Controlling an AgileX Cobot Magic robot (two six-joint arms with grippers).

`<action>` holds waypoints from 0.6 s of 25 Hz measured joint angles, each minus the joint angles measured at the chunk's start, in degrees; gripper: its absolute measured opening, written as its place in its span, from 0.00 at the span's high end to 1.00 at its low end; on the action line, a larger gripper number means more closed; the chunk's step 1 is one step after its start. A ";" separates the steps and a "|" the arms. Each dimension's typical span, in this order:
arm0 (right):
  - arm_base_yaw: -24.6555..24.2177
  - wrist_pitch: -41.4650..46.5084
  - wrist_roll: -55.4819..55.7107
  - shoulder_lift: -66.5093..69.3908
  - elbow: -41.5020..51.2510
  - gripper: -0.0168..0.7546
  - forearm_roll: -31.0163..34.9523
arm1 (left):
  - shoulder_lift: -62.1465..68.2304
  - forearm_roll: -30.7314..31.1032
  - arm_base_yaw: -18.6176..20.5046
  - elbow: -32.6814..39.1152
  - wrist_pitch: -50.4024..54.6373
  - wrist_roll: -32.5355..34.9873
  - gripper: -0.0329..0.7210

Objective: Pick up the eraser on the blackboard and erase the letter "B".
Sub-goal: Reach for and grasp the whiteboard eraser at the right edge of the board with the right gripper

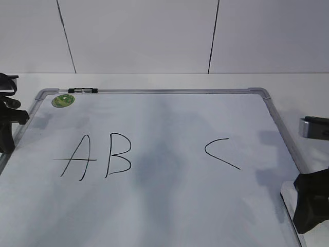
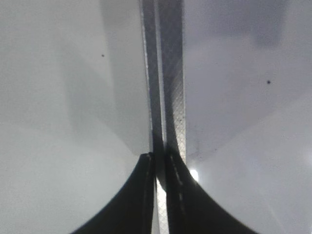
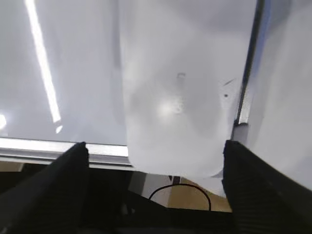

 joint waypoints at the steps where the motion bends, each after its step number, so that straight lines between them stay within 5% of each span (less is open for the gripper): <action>1: 0.12 -0.29 0.45 1.12 -0.09 0.11 -0.66 | 0.00 0.00 0.00 0.00 0.00 0.00 0.93; 15: 0.20 -4.39 3.35 5.21 -3.77 0.11 -4.53 | 0.00 -0.36 0.00 0.00 0.11 0.00 0.93</action>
